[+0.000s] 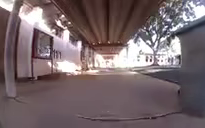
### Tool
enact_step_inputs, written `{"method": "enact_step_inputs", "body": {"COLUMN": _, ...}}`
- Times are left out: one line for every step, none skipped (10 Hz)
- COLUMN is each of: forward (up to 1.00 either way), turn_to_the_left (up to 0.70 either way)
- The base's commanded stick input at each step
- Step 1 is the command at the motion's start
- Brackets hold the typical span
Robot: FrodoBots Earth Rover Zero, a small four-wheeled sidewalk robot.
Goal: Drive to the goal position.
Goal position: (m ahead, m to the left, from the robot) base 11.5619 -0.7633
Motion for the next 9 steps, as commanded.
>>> {"method": "enact_step_inputs", "body": {"forward": 0.33, "turn_to_the_left": 0.00}}
{"method": "enact_step_inputs", "body": {"forward": 0.76, "turn_to_the_left": 0.00}}
{"method": "enact_step_inputs", "body": {"forward": 0.85, "turn_to_the_left": 0.00}}
{"method": "enact_step_inputs", "body": {"forward": 0.85, "turn_to_the_left": 0.00}}
{"method": "enact_step_inputs", "body": {"forward": 0.85, "turn_to_the_left": 0.00}}
{"method": "enact_step_inputs", "body": {"forward": 0.85, "turn_to_the_left": 0.00}}
{"method": "enact_step_inputs", "body": {"forward": 0.00, "turn_to_the_left": 0.00}}
{"method": "enact_step_inputs", "body": {"forward": 0.00, "turn_to_the_left": 0.00}}
{"method": "enact_step_inputs", "body": {"forward": 0.85, "turn_to_the_left": 0.00}}
